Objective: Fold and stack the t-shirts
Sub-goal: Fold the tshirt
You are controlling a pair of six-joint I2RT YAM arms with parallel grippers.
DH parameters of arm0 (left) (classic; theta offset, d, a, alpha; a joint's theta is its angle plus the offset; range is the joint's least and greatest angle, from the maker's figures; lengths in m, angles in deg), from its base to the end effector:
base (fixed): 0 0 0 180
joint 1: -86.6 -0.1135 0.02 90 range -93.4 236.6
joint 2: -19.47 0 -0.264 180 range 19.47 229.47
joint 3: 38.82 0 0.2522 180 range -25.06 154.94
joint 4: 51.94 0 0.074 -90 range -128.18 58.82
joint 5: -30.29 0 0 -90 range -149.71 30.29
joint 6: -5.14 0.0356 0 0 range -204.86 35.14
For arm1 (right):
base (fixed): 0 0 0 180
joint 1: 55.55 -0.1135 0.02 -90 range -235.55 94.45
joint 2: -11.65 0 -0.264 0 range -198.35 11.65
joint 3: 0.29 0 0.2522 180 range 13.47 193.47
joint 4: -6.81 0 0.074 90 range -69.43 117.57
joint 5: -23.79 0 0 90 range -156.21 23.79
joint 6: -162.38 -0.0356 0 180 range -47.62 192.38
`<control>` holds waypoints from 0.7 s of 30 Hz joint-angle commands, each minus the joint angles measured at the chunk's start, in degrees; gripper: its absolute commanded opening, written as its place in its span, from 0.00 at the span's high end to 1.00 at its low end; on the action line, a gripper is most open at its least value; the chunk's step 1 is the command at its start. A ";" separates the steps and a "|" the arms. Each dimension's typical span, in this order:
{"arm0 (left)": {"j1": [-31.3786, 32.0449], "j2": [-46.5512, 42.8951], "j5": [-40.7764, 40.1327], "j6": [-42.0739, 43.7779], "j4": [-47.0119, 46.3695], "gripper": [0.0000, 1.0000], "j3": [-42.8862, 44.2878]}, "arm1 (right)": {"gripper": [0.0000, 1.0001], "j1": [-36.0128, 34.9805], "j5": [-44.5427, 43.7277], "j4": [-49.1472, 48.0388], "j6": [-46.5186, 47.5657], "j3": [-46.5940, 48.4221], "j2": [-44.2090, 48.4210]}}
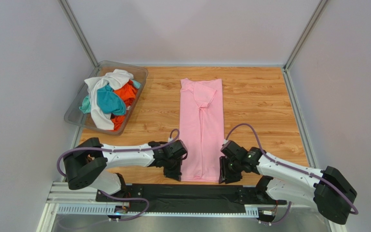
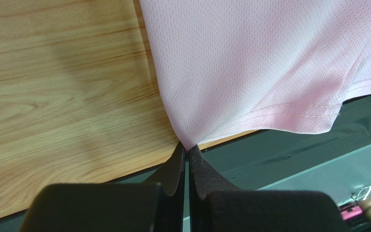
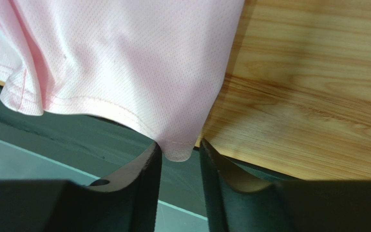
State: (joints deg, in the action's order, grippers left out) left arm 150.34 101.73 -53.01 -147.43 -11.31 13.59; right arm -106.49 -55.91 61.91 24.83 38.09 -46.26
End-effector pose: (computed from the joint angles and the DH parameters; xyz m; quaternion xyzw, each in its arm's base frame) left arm 0.1023 -0.2168 0.1465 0.0200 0.9837 -0.1770 0.0250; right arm 0.0873 0.1176 0.1477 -0.0412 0.9862 0.1590 0.0196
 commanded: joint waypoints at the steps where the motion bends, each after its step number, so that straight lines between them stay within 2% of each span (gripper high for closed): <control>1: 0.41 -1.05 -1.87 -0.63 1.16 1.00 -1.21 | 0.65 -0.13 -2.31 -1.44 -1.23 -0.80 -0.45; 3: 0.41 -1.13 -1.87 -0.45 1.34 1.00 -1.21 | 0.76 -0.13 -2.22 -1.53 -1.23 -0.98 -0.28; 4: 0.41 -1.14 -1.87 -0.37 1.43 1.00 -1.21 | 0.85 -0.04 -2.31 -1.79 -1.23 -1.15 -0.01; 7: 0.41 -1.49 -2.04 -0.28 2.30 1.00 -1.30 | 1.00 -0.13 -2.13 -2.23 -1.32 -2.21 1.83; 16: 0.41 -4.56 -2.22 -1.15 3.89 1.00 -4.81 | 1.00 -0.13 -0.11 -2.32 -1.76 -5.11 7.99; 21: 0.50 -6.93 -3.01 -2.47 3.36 1.00 -6.66 | 1.00 -0.13 5.41 -10.12 -3.33 -8.71 9.39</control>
State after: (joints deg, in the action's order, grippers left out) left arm 150.34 95.80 -53.65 -148.80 -10.74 8.72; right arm -106.46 -54.62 57.14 23.50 31.71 -37.52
